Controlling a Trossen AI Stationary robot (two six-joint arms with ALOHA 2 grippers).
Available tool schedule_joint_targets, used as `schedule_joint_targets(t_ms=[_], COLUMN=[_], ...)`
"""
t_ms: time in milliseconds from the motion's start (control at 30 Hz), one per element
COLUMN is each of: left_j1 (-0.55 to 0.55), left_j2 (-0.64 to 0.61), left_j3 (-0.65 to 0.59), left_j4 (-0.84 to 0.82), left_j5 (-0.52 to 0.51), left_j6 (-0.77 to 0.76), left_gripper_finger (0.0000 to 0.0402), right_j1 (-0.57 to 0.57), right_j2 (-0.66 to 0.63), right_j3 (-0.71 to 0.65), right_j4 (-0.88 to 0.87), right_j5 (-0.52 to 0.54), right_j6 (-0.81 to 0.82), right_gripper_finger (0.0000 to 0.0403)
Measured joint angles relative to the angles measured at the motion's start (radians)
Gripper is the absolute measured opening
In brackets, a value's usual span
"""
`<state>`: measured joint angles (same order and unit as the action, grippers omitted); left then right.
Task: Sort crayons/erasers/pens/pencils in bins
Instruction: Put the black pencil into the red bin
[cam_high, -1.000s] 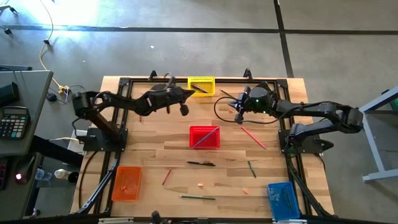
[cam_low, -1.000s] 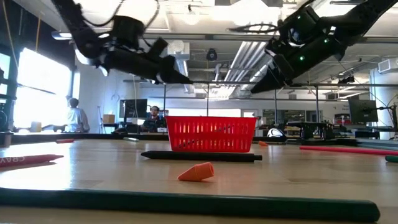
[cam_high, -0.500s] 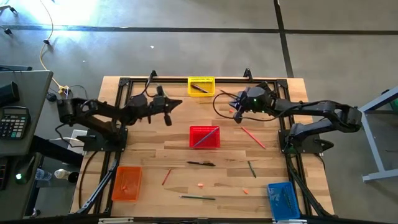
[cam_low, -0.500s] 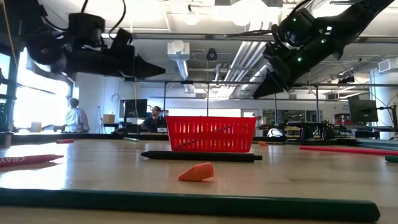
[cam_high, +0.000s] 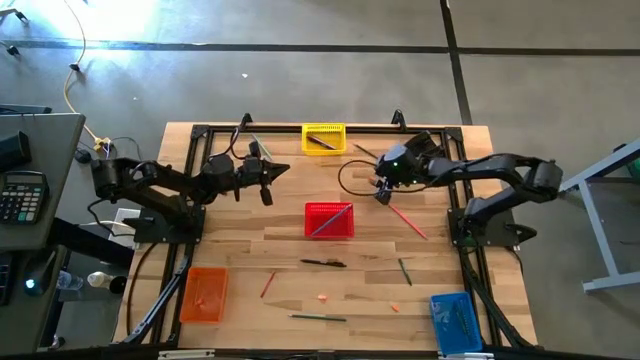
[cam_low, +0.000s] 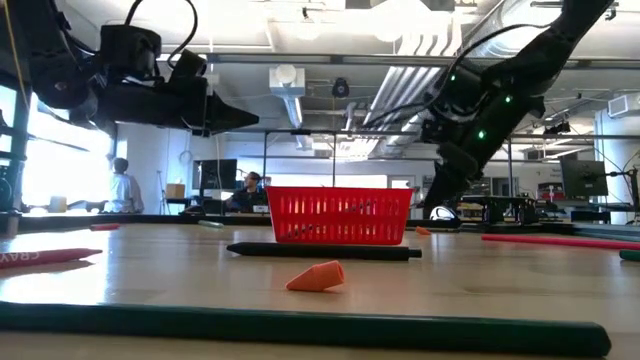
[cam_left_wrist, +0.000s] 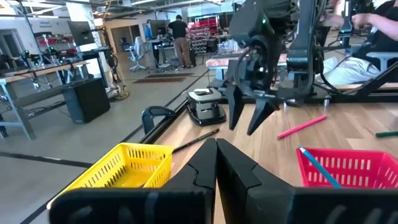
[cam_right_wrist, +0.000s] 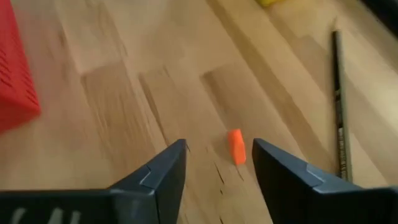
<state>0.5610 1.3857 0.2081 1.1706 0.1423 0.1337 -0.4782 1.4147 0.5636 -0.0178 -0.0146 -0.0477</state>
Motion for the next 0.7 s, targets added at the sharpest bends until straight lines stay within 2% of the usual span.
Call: schedule_joint_targets(t_ms=[167, 333, 700], left_j1=[0.000, 0.000, 0.000], left_j2=[0.000, 0.001, 0.001], left_j3=[0.000, 0.000, 0.000], left_j4=[0.000, -0.001, 0.000], left_j5=[0.003, 0.004, 0.004], left_j6=[0.000, 0.000, 0.022], left_gripper_finger=[0.0000, 0.0000, 0.0000], right_j1=[-0.013, -0.074, -0.238], right_j2=[0.042, 0.046, 0.075], right_j3=[0.000, 0.010, 0.123], right_j4=[0.007, -0.003, -0.160], right_j5=[0.073, 0.119, 0.111], right_j6=[0.007, 0.058, 0.074], right_gripper_finger=[0.0185, 0.0185, 0.0185])
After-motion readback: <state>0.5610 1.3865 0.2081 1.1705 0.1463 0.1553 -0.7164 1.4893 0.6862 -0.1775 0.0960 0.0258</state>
